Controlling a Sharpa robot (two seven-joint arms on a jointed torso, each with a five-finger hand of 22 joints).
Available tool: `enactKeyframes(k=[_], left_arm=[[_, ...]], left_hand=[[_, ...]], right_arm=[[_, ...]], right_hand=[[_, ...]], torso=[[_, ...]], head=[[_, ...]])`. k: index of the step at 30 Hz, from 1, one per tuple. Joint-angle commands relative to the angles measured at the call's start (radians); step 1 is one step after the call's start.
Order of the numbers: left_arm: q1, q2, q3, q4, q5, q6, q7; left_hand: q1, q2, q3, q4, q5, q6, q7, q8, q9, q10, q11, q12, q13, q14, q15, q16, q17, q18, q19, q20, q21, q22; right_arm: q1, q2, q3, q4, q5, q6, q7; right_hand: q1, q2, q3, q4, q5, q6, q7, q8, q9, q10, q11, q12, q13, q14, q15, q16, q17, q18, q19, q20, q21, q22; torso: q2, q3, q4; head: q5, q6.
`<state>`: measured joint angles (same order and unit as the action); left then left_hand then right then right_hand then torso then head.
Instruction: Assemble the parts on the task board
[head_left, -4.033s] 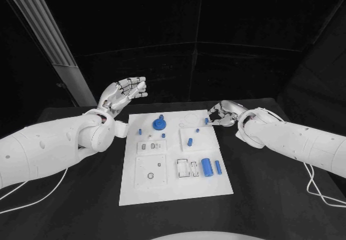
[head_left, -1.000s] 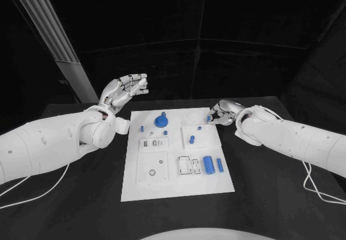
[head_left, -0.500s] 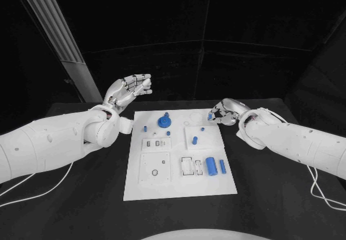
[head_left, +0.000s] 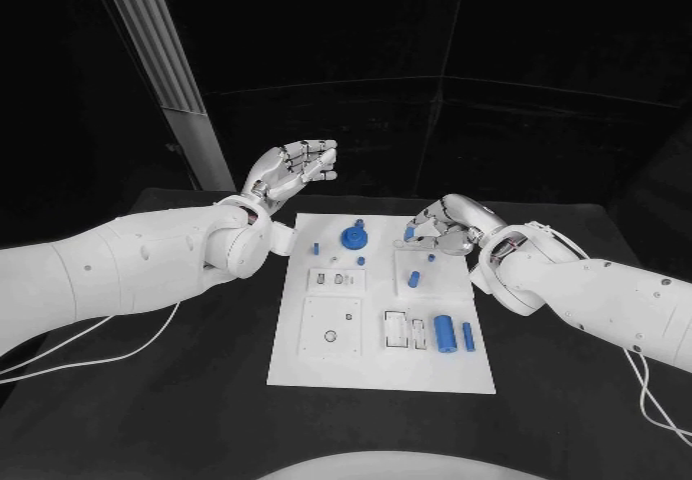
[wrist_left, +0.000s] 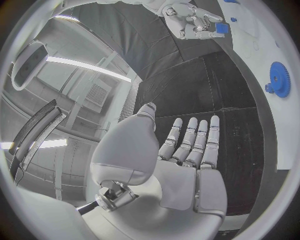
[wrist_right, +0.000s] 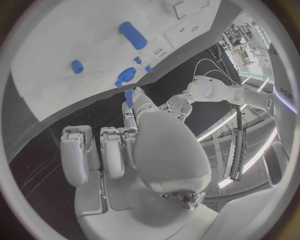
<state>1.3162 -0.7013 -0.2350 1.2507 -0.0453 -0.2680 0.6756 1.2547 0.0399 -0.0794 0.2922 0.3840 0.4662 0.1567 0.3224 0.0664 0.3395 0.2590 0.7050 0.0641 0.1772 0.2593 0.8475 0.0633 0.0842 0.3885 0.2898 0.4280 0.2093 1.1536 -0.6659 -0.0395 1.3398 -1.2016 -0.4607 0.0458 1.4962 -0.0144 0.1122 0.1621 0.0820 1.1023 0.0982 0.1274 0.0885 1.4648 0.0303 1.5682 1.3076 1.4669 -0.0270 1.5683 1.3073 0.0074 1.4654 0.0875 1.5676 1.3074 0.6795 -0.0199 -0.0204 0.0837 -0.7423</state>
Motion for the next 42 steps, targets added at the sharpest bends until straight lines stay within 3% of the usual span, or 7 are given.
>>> enactKeyframes(k=[1,4,18,26,42], left_arm=[[0.002,0.003,0.001,-0.002,-0.004,0.002,0.197],[0.002,0.004,0.001,-0.003,-0.004,0.002,0.197],[0.001,0.009,0.001,-0.007,-0.004,0.003,0.194],[0.001,0.012,0.001,-0.009,-0.004,0.004,0.194],[0.001,0.013,0.001,-0.008,-0.004,0.003,0.195]], left_hand=[[0.001,0.007,-0.005,0.000,0.004,-0.008,0.136,0.003,0.000,-0.005,0.002,-0.002,0.000,-0.005,0.000,-0.001,0.002,0.004,-0.010,0.000,-0.006,-0.001],[0.001,0.007,-0.005,0.000,0.004,-0.008,0.136,0.003,0.000,-0.005,0.002,-0.002,0.000,-0.005,0.000,-0.001,0.002,0.004,-0.010,0.000,-0.006,-0.001],[0.002,0.008,-0.006,0.000,0.004,-0.009,0.136,0.004,0.000,-0.005,0.002,-0.001,0.001,-0.004,0.000,0.000,0.002,0.004,-0.011,0.000,-0.007,-0.002],[0.002,0.008,-0.006,0.000,0.004,-0.010,0.136,0.004,0.000,-0.005,0.002,-0.001,0.001,-0.005,0.000,0.000,0.002,0.004,-0.012,0.000,-0.007,-0.002],[0.002,0.008,-0.006,0.000,0.004,-0.010,0.136,0.004,0.000,-0.005,0.002,-0.001,0.001,-0.005,0.000,0.000,0.002,0.004,-0.012,0.000,-0.007,-0.002]], right_arm=[[0.003,0.011,0.001,0.026,-0.003,0.006,-0.042],[0.003,0.026,0.001,0.044,-0.014,0.009,-0.067],[0.002,0.098,0.001,0.082,-0.119,0.037,-0.282],[0.000,0.143,0.000,0.059,-0.172,0.052,-0.347],[-0.024,0.213,0.000,-0.012,-0.204,0.108,-0.360]], right_hand=[[0.001,0.010,-0.001,-0.005,0.005,0.010,-0.002,0.002,0.003,0.106,0.005,0.003,0.263,0.104,0.000,0.002,0.263,-0.007,0.105,-0.005,0.003,0.263],[0.001,0.011,-0.001,-0.006,0.005,0.011,-0.001,0.002,0.003,0.106,0.006,0.003,0.263,0.104,0.000,0.002,0.263,-0.007,0.105,-0.005,0.003,0.263],[0.006,0.015,0.001,-0.015,0.018,0.013,0.006,-0.007,0.000,0.106,0.011,0.003,0.263,0.104,0.007,0.002,0.263,-0.007,0.105,-0.001,0.003,0.263],[0.004,0.014,-0.001,-0.015,0.018,0.012,0.007,-0.009,0.000,0.106,0.012,0.003,0.263,0.104,0.008,0.002,0.263,-0.007,0.105,0.000,0.003,0.263],[0.000,0.014,-0.002,-0.017,0.023,0.010,0.009,-0.014,-0.002,0.106,0.014,0.003,0.263,0.104,0.011,0.002,0.263,-0.007,0.105,0.002,0.003,0.263]], torso=[[0.001,-0.0003,-0.0006],[0.001,-0.0003,-0.0015],[0.001,0.0003,-0.0015],[0.002,0.0008,-0.0001],[0.001,0.0010,-0.0019]], head=[[0.016,-0.005],[0.026,-0.012],[0.038,-0.037],[0.036,-0.045],[0.041,-0.055]])
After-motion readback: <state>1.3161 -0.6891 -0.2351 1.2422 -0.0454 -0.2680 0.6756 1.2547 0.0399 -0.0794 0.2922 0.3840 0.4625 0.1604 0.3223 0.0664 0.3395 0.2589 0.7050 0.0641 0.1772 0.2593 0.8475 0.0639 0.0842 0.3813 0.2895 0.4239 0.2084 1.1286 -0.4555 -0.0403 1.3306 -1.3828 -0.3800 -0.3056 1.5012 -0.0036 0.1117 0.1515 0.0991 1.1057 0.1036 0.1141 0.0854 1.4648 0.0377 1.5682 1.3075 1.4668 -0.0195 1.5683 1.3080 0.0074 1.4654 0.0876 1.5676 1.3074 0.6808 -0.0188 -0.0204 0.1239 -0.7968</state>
